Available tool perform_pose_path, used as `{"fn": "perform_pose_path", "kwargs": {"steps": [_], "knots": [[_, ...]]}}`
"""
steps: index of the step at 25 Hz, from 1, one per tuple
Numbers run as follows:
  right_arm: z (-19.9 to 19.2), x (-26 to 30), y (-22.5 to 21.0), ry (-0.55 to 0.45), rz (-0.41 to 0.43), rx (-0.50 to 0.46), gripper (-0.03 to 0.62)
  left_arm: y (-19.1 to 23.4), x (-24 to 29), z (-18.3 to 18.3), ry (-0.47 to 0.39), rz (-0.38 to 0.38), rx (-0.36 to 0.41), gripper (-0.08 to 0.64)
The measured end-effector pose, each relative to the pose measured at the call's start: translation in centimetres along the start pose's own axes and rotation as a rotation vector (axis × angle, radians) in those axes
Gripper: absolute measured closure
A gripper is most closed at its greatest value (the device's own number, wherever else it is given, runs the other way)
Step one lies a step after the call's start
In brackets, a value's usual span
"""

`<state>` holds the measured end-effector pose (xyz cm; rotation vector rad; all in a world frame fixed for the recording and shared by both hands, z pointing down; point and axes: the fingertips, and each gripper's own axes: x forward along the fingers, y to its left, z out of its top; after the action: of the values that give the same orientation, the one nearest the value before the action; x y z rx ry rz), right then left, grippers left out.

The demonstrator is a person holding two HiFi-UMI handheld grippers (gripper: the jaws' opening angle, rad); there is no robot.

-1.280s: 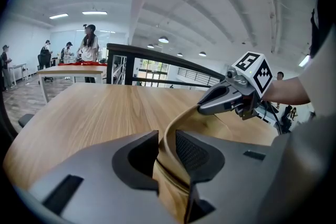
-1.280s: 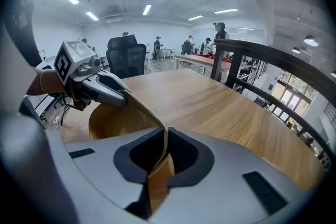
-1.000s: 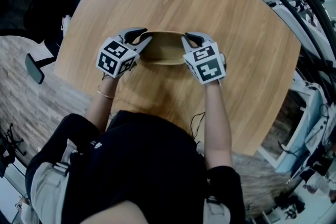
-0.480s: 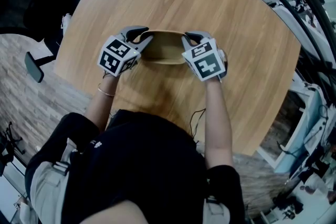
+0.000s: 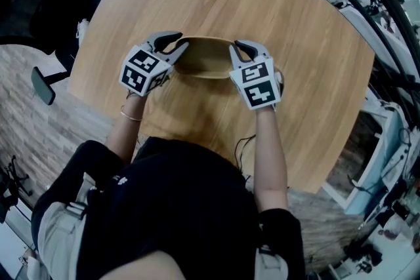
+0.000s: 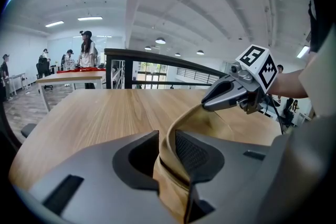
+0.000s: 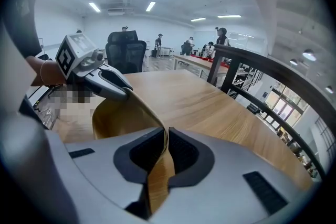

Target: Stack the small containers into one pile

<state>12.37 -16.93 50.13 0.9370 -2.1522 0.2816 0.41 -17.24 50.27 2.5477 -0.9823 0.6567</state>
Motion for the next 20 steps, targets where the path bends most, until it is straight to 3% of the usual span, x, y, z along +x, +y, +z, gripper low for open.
{"fn": "perform_pose_path", "kwargs": {"steps": [7, 15, 20], "knots": [[-0.1, 0.4, 0.2, 0.016, 0.066, 0.043, 0.561, -0.4, -0.3, 0.1, 0.011, -0.02, -0.006, 0.48], [0.9, -0.1, 0.0, 0.037, 0.11, 0.036, 0.561, -0.5, -1.2, 0.9, 0.04, -0.06, -0.025, 0.486], [0.9, -0.3, 0.1, 0.063, 0.125, 0.017, 0.561, -0.8, -1.1, 0.7, 0.086, -0.074, 0.006, 0.486]]}}
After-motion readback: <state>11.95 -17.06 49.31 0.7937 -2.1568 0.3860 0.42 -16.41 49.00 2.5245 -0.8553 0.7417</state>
